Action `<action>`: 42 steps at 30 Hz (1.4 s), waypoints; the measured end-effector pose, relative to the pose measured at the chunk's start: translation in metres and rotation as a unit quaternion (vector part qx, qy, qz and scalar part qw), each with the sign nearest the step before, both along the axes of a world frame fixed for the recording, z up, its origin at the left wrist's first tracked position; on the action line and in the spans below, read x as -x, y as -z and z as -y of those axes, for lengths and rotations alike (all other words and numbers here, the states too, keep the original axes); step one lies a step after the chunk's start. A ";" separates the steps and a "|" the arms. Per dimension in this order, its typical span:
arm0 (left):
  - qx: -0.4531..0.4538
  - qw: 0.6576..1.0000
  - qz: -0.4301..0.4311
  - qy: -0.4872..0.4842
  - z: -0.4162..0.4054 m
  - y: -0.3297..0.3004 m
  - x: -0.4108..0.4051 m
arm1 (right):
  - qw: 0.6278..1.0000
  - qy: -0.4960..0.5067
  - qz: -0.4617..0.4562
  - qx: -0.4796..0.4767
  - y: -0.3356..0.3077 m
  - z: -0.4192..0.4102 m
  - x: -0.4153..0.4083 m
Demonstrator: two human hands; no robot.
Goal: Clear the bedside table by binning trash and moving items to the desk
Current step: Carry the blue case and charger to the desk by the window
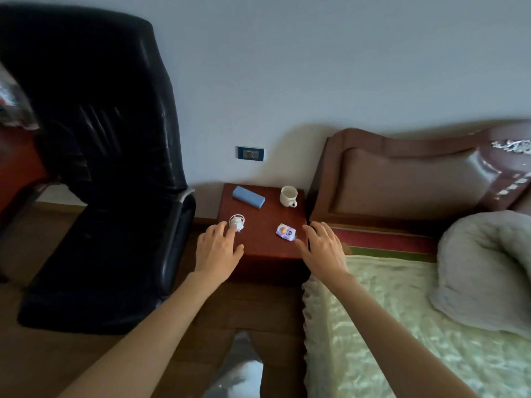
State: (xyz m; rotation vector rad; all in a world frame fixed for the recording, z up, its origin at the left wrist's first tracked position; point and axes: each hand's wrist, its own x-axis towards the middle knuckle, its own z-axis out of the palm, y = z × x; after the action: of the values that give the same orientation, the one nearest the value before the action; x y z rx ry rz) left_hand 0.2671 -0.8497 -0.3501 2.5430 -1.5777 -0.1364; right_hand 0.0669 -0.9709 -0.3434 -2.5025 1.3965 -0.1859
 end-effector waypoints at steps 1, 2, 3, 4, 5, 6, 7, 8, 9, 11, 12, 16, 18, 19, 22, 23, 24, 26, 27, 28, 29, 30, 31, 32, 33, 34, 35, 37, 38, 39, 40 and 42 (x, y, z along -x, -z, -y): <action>-0.001 1.000 -0.004 0.001 0.013 0.002 -0.009 | 1.000 0.001 0.002 -0.002 0.002 0.013 -0.010; -0.004 1.000 -0.007 0.000 0.025 0.004 -0.019 | 1.000 0.004 0.004 -0.007 0.005 0.025 -0.020; -0.007 1.000 -0.010 0.002 0.036 0.006 -0.028 | 1.000 0.008 0.007 -0.014 0.008 0.037 -0.029; -0.010 1.000 -0.011 0.005 0.047 0.009 -0.036 | 1.000 0.013 0.011 -0.020 0.011 0.048 -0.038; -0.014 1.000 -0.009 0.008 0.058 0.013 -0.044 | 0.999 0.017 0.014 -0.024 0.015 0.058 -0.047; -0.019 1.000 -0.008 0.010 0.069 0.016 -0.052 | 0.999 0.019 0.014 -0.029 0.019 0.068 -0.055; -0.024 1.000 -0.011 0.012 0.079 0.019 -0.059 | 0.999 0.020 0.013 -0.034 0.024 0.077 -0.062; -0.029 0.999 -0.014 0.014 0.089 0.022 -0.065 | 0.999 0.021 0.012 -0.039 0.028 0.086 -0.067; -0.034 0.999 -0.018 0.016 0.098 0.025 -0.070 | 0.999 0.022 0.011 -0.043 0.033 0.094 -0.073; -0.042 0.999 -0.023 0.016 0.117 0.033 -0.081 | 0.998 0.021 0.010 -0.052 0.041 0.111 -0.083; -0.046 0.998 -0.026 0.015 0.128 0.038 -0.086 | 0.998 0.020 0.010 -0.056 0.046 0.121 -0.088; -0.069 0.997 -0.028 0.014 0.171 0.057 -0.106 | 0.998 0.022 0.020 -0.059 0.067 0.164 -0.106; -0.077 0.996 -0.031 0.012 0.194 0.066 -0.117 | 0.997 0.024 0.023 -0.065 0.079 0.187 -0.115; -0.079 0.996 -0.031 0.010 0.205 0.070 -0.121 | 0.997 0.024 0.021 -0.072 0.084 0.198 -0.119; -0.082 0.996 -0.037 0.004 0.237 0.087 -0.137 | 0.997 0.020 0.016 -0.076 0.102 0.225 -0.131; -0.083 0.996 -0.038 0.004 0.248 0.092 -0.141 | 0.997 0.019 0.012 -0.077 0.109 0.232 -0.134; -0.086 0.996 -0.036 0.008 0.257 0.097 -0.146 | 0.997 0.018 0.010 -0.079 0.116 0.239 -0.137; -0.094 0.995 -0.035 0.023 0.275 0.109 -0.154 | 0.996 0.025 0.006 -0.091 0.131 0.251 -0.142; -0.096 0.994 -0.036 0.028 0.282 0.115 -0.158 | 0.995 0.028 0.002 -0.095 0.138 0.255 -0.143; -0.098 0.994 -0.036 0.033 0.290 0.122 -0.162 | 0.995 0.032 0.000 -0.094 0.145 0.258 -0.144; -0.098 0.994 -0.035 0.038 0.296 0.130 -0.165 | 0.995 0.035 0.000 -0.093 0.152 0.261 -0.145; -0.099 0.994 -0.037 0.042 0.302 0.138 -0.169 | 0.995 0.037 0.001 -0.094 0.160 0.263 -0.145; -0.101 0.993 -0.038 0.047 0.308 0.147 -0.172 | 0.994 0.038 0.001 -0.098 0.167 0.265 -0.146; -0.102 0.993 -0.039 0.053 0.313 0.157 -0.176 | 0.994 0.040 -0.001 -0.102 0.175 0.266 -0.146; -0.106 0.992 -0.038 0.060 0.318 0.167 -0.179 | 0.993 0.045 -0.003 -0.105 0.183 0.266 -0.146; -0.113 0.990 -0.037 0.069 0.323 0.177 -0.182 | 0.993 0.054 -0.003 -0.107 0.192 0.266 -0.147; -0.122 0.989 -0.038 0.080 0.328 0.188 -0.186 | 0.992 0.065 -0.002 -0.112 0.201 0.266 -0.148; -0.133 0.984 -0.037 0.109 0.337 0.212 -0.193 | 0.990 0.086 -0.002 -0.112 0.219 0.262 -0.151; -0.138 0.982 -0.034 0.125 0.341 0.223 -0.197 | 0.990 0.093 -0.001 -0.108 0.227 0.260 -0.154; -0.145 0.978 -0.033 0.144 0.345 0.234 -0.200 | 0.989 0.098 0.000 -0.107 0.235 0.257 -0.157; -0.152 0.974 -0.031 0.165 0.350 0.245 -0.204 | 0.989 0.104 0.002 -0.107 0.243 0.253 -0.161; -0.160 0.965 -0.027 0.207 0.360 0.266 -0.212 | 0.987 0.120 0.005 -0.110 0.257 0.243 -0.166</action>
State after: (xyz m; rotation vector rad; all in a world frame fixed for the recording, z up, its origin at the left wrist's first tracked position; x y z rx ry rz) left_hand 0.4788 -1.2098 -0.6160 2.3471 -2.1988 -0.5419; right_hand 0.2333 -1.2139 -0.6001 -2.1528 1.6163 -0.0840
